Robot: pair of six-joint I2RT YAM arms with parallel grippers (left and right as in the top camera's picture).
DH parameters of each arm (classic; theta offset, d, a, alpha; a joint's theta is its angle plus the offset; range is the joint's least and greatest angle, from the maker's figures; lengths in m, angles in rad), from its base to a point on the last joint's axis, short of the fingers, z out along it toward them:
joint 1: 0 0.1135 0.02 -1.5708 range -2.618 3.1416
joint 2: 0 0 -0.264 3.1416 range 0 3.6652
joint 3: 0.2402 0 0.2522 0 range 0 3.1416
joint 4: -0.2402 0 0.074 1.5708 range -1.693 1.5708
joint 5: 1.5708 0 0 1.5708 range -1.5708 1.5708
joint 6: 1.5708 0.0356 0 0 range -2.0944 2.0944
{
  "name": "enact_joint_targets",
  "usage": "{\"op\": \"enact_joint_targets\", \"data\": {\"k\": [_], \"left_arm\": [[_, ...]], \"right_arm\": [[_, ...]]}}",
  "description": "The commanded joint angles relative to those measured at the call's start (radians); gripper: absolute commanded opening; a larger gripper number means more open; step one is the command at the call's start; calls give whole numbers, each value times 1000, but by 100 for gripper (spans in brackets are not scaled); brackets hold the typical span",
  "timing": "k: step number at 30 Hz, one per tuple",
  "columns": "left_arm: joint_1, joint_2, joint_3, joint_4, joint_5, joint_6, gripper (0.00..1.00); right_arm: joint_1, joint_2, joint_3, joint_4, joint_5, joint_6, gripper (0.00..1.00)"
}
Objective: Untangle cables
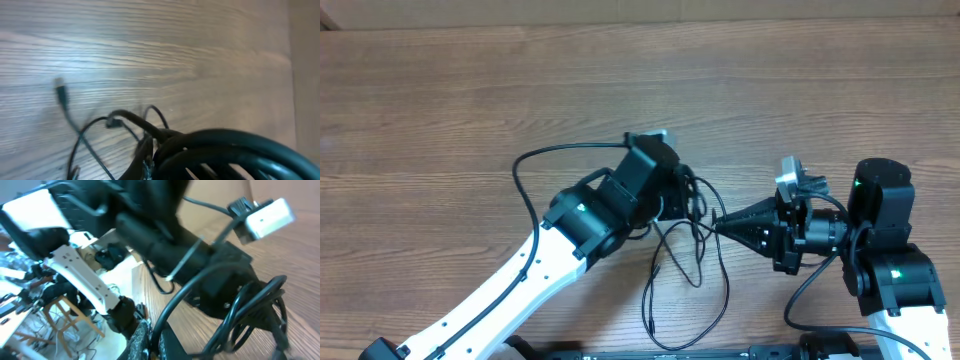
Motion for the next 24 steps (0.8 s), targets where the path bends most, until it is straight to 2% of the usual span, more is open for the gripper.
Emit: {"op": "enact_joint_targets", "data": {"k": [1,3,4,5,6,7,8,9,12,15,19,24], "left_arm": [[61,-2,10,-29,-93,-108,4],[80,-2,10,-35,-70,-101,4],[87,-2,10,-35,-51,-80,4],[92,-2,10,-35,-42,-63,4],[93,-2,10,-35,-31,-38,4],[93,-2,10,-35,-21,-16,4],[92,-2,10,-35,-13,6,4],[90,-2,10,-35,4,37,4],[90,-2,10,-36,32,71,4],[85,-2,10,-39,60,71,4],[47,-2,10,-37,53,-2,4],[-32,-2,10,28,26,-10,4]], "right_arm": [[6,-13,9,14,-121,-5,4],[6,-13,9,14,-101,-5,4],[6,-13,9,11,-65,-4,16],[6,-13,9,3,-34,-1,31],[6,-13,9,-12,21,5,54],[6,-13,9,-31,79,12,66],[6,-13,9,-50,156,37,84],[6,-13,9,-79,305,105,95],[6,-13,9,-113,487,189,100],[6,-13,9,-123,497,187,100],[15,-13,9,-139,494,145,99],[52,-13,9,-156,503,100,96]]}}
